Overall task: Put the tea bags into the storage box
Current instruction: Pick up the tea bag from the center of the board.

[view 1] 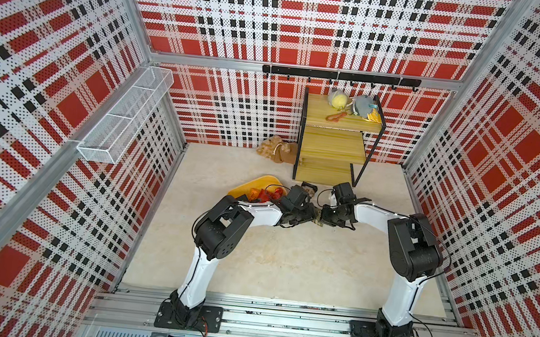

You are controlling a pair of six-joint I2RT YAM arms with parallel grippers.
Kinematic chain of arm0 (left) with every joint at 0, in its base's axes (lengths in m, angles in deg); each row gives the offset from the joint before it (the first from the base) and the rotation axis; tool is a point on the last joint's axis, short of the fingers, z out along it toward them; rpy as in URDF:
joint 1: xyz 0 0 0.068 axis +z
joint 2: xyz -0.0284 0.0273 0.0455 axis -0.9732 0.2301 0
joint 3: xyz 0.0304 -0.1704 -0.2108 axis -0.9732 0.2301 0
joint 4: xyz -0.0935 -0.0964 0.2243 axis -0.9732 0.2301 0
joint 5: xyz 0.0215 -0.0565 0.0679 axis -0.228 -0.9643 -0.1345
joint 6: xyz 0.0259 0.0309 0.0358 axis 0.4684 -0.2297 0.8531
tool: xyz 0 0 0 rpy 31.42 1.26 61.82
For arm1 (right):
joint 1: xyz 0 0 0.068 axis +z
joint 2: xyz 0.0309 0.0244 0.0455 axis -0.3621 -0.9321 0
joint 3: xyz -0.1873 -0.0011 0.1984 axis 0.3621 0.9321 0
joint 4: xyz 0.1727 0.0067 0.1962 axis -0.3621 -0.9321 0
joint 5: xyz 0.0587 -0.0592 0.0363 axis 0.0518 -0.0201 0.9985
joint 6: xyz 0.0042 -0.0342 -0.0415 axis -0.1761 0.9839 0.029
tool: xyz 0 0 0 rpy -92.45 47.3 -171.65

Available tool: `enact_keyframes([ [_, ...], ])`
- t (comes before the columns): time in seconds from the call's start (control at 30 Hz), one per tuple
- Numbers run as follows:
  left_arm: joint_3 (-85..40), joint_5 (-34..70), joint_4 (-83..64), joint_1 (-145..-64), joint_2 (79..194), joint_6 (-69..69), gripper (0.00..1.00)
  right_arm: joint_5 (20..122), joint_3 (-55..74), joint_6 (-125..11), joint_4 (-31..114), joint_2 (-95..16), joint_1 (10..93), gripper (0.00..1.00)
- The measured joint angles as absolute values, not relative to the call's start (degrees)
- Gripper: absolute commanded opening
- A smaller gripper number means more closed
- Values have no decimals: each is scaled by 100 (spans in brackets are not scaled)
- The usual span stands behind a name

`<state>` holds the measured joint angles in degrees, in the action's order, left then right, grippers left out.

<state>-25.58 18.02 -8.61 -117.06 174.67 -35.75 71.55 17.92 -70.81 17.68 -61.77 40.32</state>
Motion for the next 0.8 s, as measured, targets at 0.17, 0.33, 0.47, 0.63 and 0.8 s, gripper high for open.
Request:
enact_keyframes([
  [0.17,-2316,1640,-1300,-11701,17436,-3803,54,7177,1798,-7079,1788,-6177,4023,0],
  [0.33,-2314,1481,-1436,-11715,17436,-3923,42,7184,1798,-7070,1788,-6177,4021,0],
  [0.47,-2314,1448,-1421,-11730,17436,-3921,29,7184,1798,-7070,1788,-6177,4021,0],
  [0.63,-2314,1450,-1368,-11730,17436,-3875,10,7188,1796,-7089,1788,-6177,4021,23],
  [0.8,-2314,1463,-1303,-11728,17436,-3853,0,7182,1765,-7092,1834,-6096,4010,55],
])
